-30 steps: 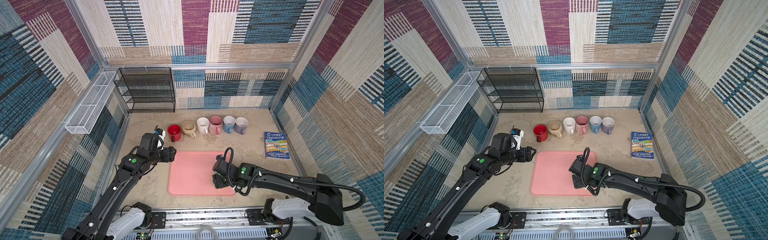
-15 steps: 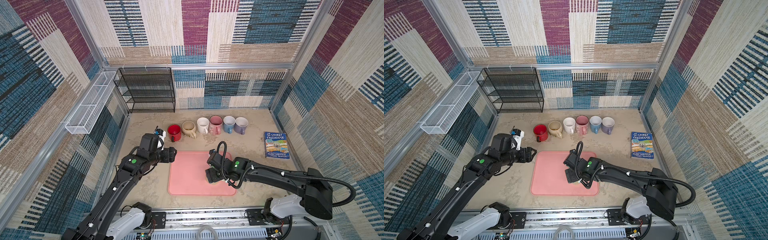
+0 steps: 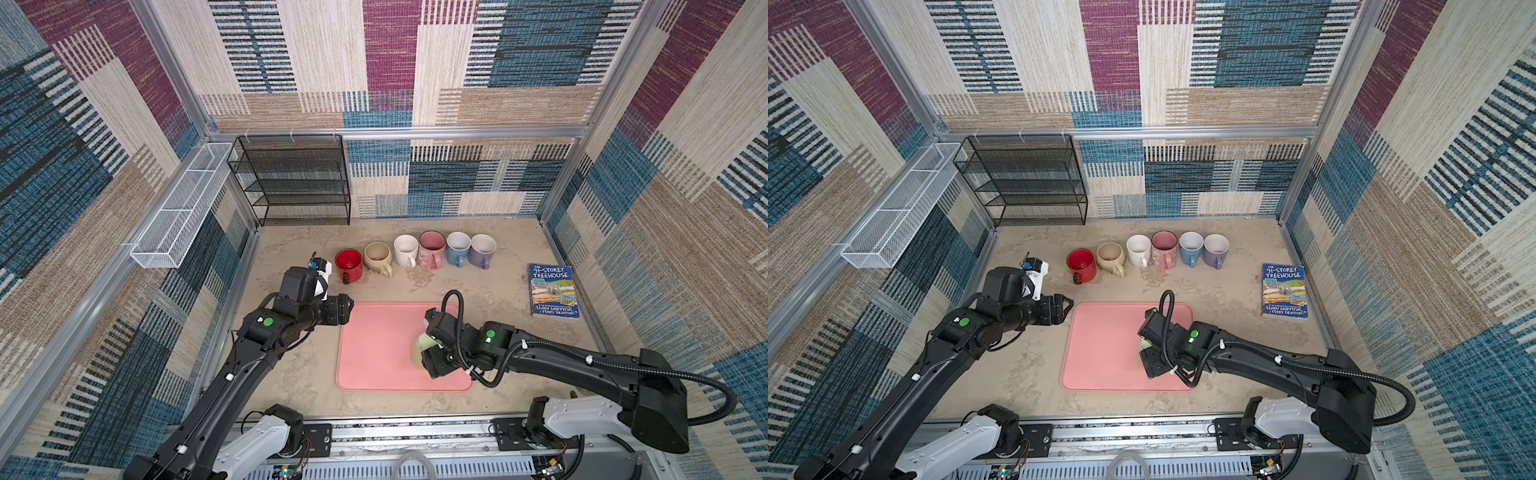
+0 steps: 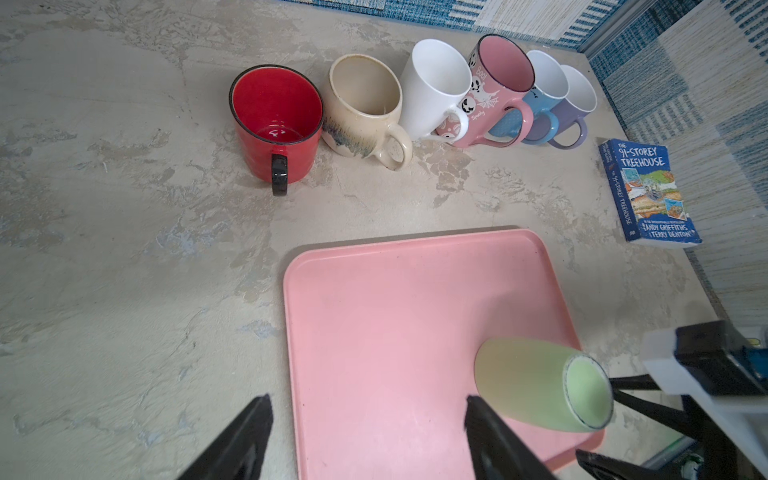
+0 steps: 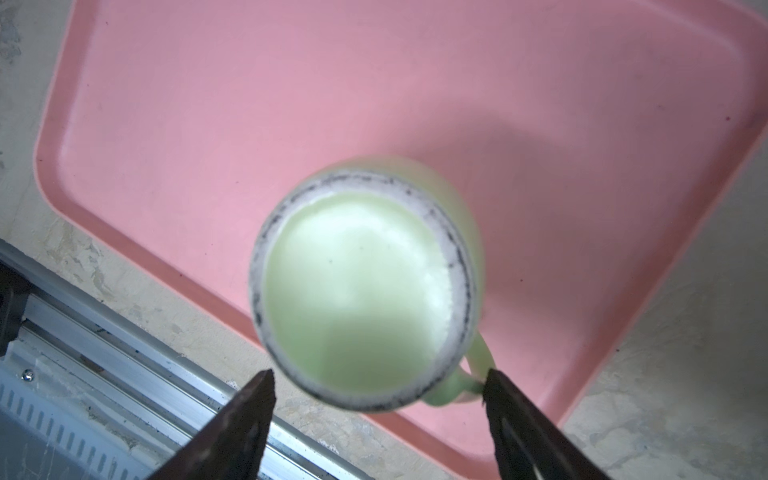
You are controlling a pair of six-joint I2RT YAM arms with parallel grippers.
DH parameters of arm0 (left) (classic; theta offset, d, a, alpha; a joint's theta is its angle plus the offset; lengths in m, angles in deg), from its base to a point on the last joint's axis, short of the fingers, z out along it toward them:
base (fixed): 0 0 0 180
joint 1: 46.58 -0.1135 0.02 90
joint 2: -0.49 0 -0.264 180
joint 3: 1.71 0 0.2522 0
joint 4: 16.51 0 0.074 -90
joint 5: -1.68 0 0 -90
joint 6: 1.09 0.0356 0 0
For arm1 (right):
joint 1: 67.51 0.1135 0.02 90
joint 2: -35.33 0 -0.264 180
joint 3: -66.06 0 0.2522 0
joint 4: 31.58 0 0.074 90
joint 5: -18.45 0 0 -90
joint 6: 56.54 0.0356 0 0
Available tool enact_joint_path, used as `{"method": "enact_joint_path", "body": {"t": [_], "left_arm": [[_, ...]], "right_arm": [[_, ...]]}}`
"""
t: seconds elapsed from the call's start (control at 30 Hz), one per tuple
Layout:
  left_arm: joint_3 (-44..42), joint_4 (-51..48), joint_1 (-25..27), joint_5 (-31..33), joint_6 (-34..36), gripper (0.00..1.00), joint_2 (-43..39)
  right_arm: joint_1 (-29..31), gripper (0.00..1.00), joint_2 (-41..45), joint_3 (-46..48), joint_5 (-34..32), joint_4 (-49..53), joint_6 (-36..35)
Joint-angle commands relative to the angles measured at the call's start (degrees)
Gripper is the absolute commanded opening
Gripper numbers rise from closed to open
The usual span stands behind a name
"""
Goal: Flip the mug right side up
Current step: 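Lift the light green mug off the tray with the right gripper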
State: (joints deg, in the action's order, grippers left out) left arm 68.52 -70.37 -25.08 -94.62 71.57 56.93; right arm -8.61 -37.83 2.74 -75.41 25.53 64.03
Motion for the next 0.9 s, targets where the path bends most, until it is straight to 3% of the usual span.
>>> {"method": "enact_joint_path", "body": {"t": [0.0,0.87], "left_arm": [[-0.04,0.55,0.06,-0.22,1.35,0.78,-0.13],[-0.57,0.50,0.04,0.07,1.57,0.78,-0.98]], "right_arm": [[0.56,0.79,-0.35,0.08,1.97,-1.88,-0.42],[1.14,0.36,-9.11,-5.72,-5.19,1.92,-2.09]]}}
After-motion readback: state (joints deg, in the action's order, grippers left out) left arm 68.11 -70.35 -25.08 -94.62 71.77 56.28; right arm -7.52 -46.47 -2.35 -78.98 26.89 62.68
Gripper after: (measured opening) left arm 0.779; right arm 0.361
